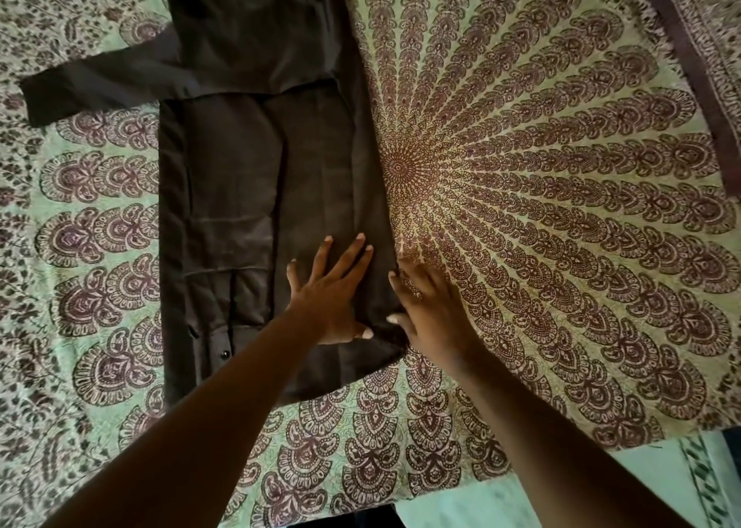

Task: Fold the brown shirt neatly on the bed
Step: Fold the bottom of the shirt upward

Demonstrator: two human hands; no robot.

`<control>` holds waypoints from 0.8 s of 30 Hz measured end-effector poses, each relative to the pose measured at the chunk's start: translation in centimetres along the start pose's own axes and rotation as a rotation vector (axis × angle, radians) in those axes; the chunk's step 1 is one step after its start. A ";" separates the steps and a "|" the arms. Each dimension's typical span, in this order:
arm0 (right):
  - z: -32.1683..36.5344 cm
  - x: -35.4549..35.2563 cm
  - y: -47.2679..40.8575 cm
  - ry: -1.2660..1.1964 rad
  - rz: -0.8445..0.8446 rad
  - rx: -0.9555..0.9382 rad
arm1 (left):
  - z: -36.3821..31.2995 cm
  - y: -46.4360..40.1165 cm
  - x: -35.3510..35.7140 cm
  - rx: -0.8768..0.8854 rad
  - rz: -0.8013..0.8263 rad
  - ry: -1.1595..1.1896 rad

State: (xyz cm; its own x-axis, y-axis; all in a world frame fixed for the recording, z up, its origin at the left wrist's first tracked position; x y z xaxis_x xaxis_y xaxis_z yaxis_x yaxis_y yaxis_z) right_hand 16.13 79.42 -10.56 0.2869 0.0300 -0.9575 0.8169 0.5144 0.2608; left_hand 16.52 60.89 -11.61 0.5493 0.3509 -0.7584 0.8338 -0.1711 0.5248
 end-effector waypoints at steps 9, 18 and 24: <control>-0.6 -1.0 -0.1 -0.130 -0.243 0.028 | 0.0 -3.1 -4.2 0.096 -0.184 0.030; -0.9 -0.2 -4.0 0.022 0.118 -0.010 | 1.8 -2.1 -1.2 0.056 -0.001 -0.052; -0.8 1.5 1.3 0.044 0.081 -0.065 | 1.3 -1.0 -0.5 0.047 -0.035 -0.038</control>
State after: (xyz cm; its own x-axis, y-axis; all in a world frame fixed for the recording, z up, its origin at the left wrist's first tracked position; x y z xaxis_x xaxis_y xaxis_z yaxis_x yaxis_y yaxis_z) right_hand 17.25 80.78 -11.72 0.3273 0.1110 -0.9384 0.7575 0.5628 0.3308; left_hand 15.55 59.70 -12.26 0.5210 0.3227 -0.7902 0.8535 -0.2025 0.4801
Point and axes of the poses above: each hand's wrist, its own y-axis away from the middle knuckle, its own x-axis out of the palm, z = x × y, the point moved 4 cm from there along -y, towards the middle knuckle, and after that the axes turned 10 degrees about y, right-handed, at the moved point
